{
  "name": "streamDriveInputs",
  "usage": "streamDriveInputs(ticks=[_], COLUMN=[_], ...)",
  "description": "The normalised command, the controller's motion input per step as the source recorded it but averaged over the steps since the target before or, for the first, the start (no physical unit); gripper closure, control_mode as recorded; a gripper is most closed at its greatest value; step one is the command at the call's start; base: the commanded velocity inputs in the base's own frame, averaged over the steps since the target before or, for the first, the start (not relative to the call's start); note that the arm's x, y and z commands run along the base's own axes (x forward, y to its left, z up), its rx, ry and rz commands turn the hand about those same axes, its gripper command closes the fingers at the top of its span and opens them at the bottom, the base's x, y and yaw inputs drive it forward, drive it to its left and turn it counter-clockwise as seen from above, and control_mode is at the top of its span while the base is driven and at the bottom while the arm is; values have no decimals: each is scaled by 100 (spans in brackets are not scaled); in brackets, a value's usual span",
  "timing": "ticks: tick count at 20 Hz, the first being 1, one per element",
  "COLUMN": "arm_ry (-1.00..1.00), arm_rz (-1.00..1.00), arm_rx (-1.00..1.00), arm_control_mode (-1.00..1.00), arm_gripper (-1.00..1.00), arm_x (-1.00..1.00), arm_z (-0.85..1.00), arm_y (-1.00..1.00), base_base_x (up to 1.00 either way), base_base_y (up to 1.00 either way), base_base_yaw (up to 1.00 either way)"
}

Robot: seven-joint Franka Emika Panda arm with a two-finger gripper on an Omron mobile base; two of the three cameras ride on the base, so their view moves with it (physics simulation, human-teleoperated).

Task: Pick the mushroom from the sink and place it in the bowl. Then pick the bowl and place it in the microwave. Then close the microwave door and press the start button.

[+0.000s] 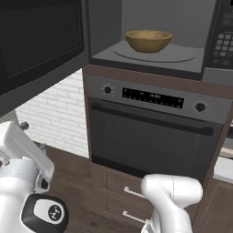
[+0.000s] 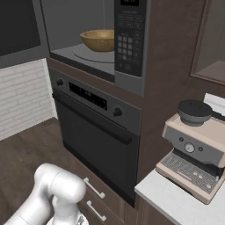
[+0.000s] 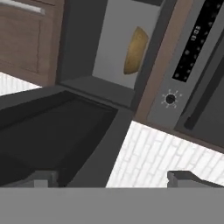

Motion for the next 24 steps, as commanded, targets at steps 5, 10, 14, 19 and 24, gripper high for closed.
streamDriveInputs(ticks=[5, 10, 14, 19, 24], arm_ry=[0, 0, -5, -10, -2], arm_rz=[-9, -3, -1, 0, 0], arm_rx=[1, 6, 0, 0, 0], arm_control_mode=[-100, -100, -100, -100, -100], arm_gripper=[-100, -100, -100, -100, -100], arm_x=[44, 47, 54, 77, 83], arm_z=[-41, -49, -26, -32, -41], arm_y=[52, 52, 61, 66, 71], base_base_x=[0, 0, 0, 0, 0], base_base_y=[0, 0, 0, 0, 0], base_base_yaw=[0, 0, 0, 0, 0])
